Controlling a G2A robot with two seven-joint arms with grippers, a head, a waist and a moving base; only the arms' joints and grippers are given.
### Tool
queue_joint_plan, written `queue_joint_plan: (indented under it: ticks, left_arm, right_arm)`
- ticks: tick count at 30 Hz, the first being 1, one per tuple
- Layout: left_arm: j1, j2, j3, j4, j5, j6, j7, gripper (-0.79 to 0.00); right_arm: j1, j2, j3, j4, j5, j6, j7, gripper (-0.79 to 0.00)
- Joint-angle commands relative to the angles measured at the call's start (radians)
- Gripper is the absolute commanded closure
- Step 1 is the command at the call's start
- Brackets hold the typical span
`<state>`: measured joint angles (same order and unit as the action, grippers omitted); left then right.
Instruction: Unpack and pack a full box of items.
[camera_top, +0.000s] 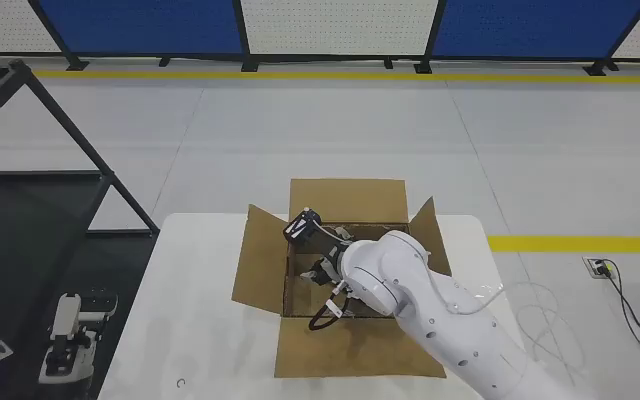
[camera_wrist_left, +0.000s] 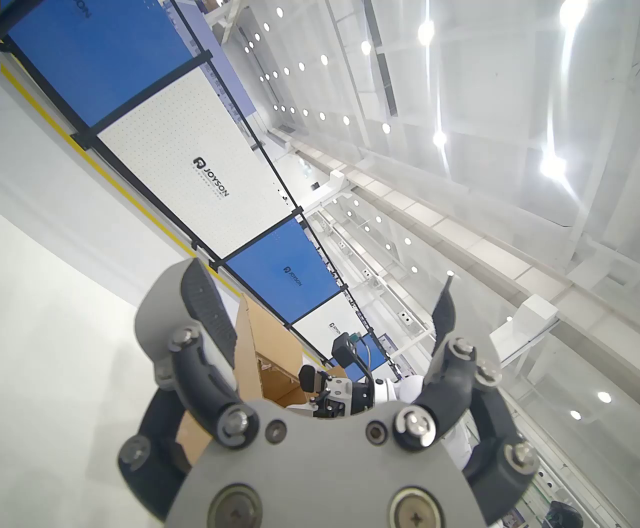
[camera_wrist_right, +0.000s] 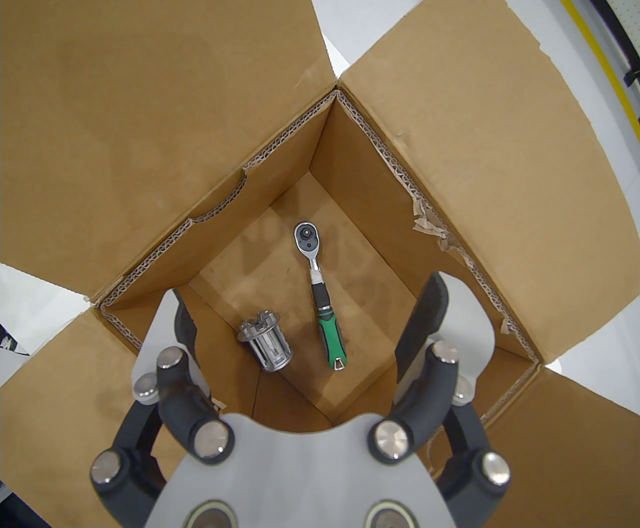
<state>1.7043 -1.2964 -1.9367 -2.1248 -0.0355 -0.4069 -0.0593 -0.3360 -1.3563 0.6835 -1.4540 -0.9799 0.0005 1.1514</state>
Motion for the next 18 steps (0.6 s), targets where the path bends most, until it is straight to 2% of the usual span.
queue_joint_plan:
  ticks: [1,4,12,14,18]
  left_arm:
    - [0.0,0.0,0.0,0.0,0.0,0.0,0.0,-0.785]
    - [-0.001,0.0,0.004,-0.007,0.002,0.006,-0.013,-0.785]
    - [0.018,-0.004,0.012,-0.018,0.003,0.006,0.001,-0.785]
    - [0.024,-0.005,0.017,-0.023,0.007,0.005,0.006,-0.785]
    - [0.032,-0.007,0.019,-0.03,0.014,0.002,0.009,-0.785]
  right_arm:
    - [0.0,0.0,0.0,0.0,0.0,0.0,0.0,-0.785]
    - [-0.014,-0.005,0.004,0.071,0.036,-0.033,-0.035,-0.785]
    - [0.038,-0.044,-0.043,0.282,0.07,-0.093,-0.026,-0.779]
    - [0.049,-0.056,-0.058,0.334,0.073,-0.104,-0.031,-0.662]
    - [0.068,-0.084,-0.09,0.425,0.08,-0.101,-0.043,-0.61]
